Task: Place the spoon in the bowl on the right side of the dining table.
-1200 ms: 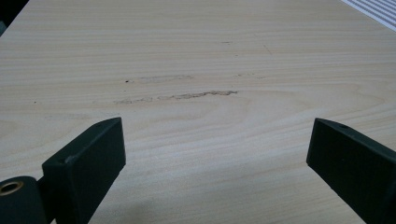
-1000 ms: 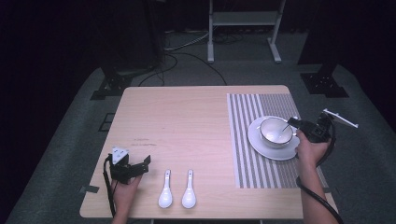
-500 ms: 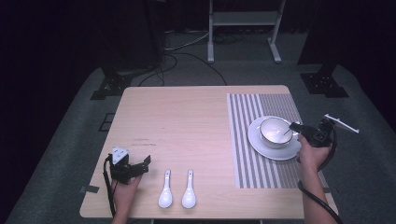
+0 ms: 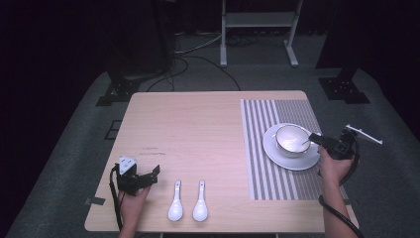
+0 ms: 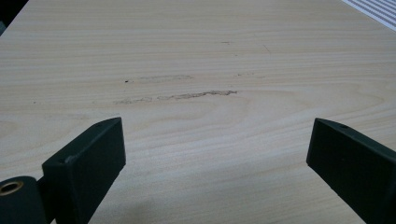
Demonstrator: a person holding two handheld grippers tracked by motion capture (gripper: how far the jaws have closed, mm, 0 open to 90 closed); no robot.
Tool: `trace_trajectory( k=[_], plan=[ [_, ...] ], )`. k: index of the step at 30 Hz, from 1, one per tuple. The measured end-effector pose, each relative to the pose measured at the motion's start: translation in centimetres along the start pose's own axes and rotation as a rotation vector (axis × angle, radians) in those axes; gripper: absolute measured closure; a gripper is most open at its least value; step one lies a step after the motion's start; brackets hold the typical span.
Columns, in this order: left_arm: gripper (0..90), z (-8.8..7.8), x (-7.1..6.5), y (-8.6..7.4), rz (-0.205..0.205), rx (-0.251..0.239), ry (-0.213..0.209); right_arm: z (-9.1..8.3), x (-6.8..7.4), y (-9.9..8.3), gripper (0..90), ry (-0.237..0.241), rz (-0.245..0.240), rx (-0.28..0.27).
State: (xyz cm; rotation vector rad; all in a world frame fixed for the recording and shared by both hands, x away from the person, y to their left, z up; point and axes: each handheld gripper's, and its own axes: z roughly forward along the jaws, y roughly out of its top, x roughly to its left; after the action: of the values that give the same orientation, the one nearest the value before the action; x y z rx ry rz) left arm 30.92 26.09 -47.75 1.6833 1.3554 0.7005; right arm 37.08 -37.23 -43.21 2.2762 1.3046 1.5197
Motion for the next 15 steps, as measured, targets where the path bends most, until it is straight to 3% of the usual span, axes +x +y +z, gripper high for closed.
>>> trace_trajectory(
  k=[15],
  plan=[
    [3.3, -0.01, -0.03, 0.00, 0.003, 0.000, 0.002, -0.27, -1.08, -0.60, 71.6, 0.040, 0.019, 0.004]
  ],
)
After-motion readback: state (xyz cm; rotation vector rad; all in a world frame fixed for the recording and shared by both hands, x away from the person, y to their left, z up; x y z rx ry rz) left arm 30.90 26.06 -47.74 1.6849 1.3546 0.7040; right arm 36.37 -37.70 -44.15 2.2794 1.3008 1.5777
